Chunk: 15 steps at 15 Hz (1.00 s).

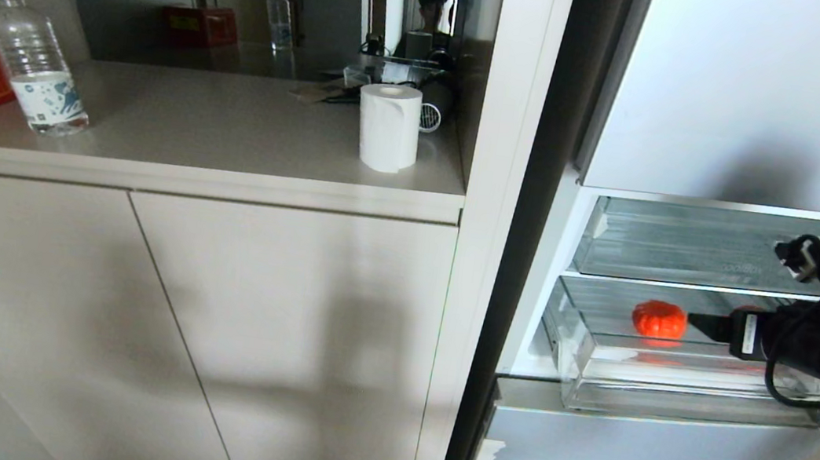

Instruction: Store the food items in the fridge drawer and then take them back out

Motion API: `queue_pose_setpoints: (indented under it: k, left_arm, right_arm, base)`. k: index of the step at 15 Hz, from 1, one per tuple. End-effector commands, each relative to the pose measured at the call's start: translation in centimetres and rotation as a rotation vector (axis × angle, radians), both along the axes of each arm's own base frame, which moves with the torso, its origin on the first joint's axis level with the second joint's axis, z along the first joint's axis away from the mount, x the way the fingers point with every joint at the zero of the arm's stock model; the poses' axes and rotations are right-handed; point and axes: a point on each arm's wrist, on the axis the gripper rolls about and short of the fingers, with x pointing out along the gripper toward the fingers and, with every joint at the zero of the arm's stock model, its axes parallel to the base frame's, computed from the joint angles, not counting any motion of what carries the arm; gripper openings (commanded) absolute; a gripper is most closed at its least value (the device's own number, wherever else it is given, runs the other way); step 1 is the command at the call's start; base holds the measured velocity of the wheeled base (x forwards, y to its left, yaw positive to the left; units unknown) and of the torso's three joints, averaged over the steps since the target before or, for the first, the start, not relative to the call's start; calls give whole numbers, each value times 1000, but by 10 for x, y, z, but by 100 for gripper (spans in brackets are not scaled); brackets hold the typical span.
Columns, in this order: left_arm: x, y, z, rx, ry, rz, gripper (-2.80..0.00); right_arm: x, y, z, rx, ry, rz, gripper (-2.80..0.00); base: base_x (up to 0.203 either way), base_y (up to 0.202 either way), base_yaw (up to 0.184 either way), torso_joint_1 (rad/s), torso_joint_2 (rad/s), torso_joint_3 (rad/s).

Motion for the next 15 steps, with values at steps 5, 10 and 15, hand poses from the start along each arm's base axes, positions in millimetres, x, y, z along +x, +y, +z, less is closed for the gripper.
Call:
queue_pose_setpoints:
  k: [5, 10, 15]
  left_arm:
    - [0, 0, 0, 0, 2, 0, -280]
    - [0, 0, 0, 0, 2, 0, -280]
    - [0, 0, 0, 0, 2, 0, -280]
  right_arm:
    - [53, -4, -33, 20, 78, 32, 0]
    - [34, -7, -22, 39, 250, 20, 0]
    - [-10, -10, 5, 38, 355, 4, 0]
  base:
    - [0, 0, 0, 0, 0, 0]
    - [0, 0, 0, 0, 0, 0]
    - [0, 0, 0, 0, 0, 0]
